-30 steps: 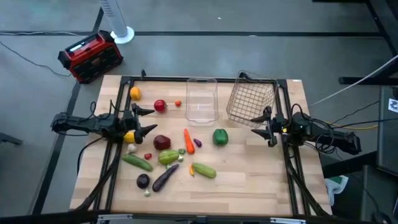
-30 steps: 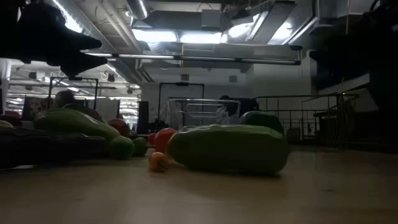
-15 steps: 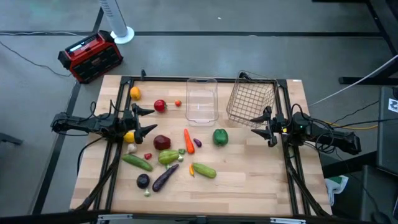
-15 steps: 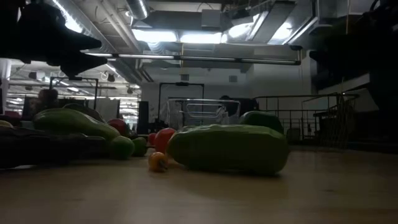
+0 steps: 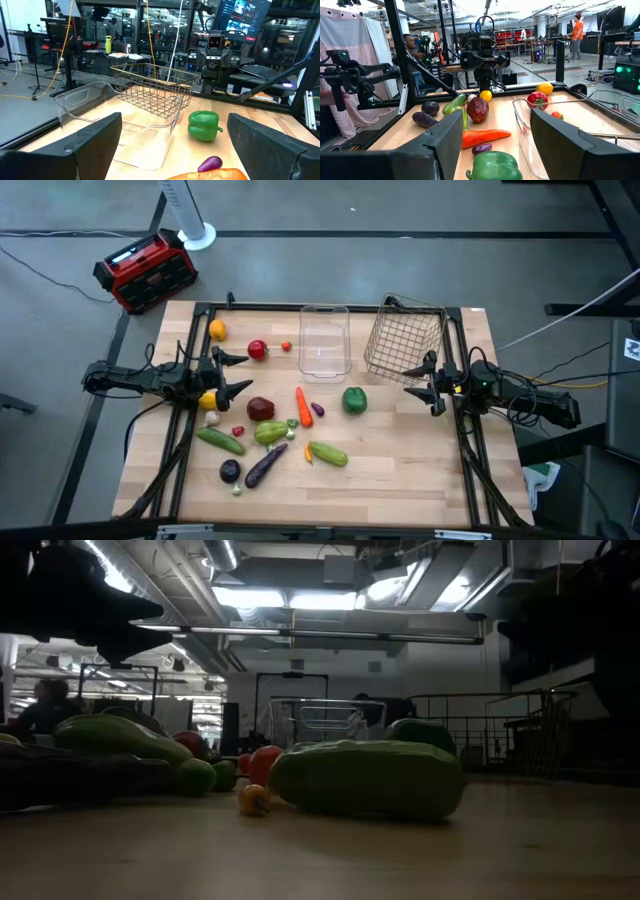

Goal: Sort produce into baskets

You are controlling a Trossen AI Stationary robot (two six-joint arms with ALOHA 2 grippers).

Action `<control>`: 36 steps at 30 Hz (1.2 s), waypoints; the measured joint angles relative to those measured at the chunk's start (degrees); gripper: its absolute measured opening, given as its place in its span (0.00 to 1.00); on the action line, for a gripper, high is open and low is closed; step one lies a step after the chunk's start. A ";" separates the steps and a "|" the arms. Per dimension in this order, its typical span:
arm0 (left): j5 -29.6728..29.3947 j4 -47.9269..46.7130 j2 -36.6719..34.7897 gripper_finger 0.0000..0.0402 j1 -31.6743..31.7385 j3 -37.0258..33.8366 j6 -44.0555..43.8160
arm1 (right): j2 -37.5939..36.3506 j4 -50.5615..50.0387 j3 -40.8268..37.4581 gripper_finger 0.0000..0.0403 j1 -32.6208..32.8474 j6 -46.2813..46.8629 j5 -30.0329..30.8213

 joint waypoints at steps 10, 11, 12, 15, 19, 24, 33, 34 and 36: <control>0.00 0.00 0.00 0.89 0.00 0.00 0.00 | 0.00 0.00 0.00 0.57 0.00 -0.01 0.00; 0.00 -0.01 0.00 0.89 0.01 0.00 -0.01 | 0.00 0.00 0.00 0.57 0.02 0.00 0.00; 0.00 0.01 0.00 0.89 0.01 0.02 -0.01 | 0.00 0.00 0.00 0.57 0.00 0.00 0.00; 0.00 0.00 0.00 0.89 0.01 0.00 -0.01 | 0.00 0.00 0.00 0.57 0.00 0.00 0.00; 0.00 0.00 -0.01 0.89 -0.01 0.00 -3.50 | 0.01 0.00 0.00 0.57 0.00 -0.02 0.00; 0.00 0.00 0.00 0.89 0.01 0.02 -7.30 | 0.01 0.00 -0.01 0.57 0.00 -0.01 0.00; 0.00 0.00 -0.01 0.89 0.01 0.00 -10.90 | 0.00 0.00 -0.02 0.57 0.00 -0.02 0.00; 0.00 0.02 -0.01 0.89 0.01 0.00 -12.10 | 0.00 0.00 0.00 0.57 0.02 0.00 0.00; 0.00 0.71 0.00 0.89 0.00 0.00 -14.17 | 0.00 0.00 0.00 0.57 0.00 0.00 0.00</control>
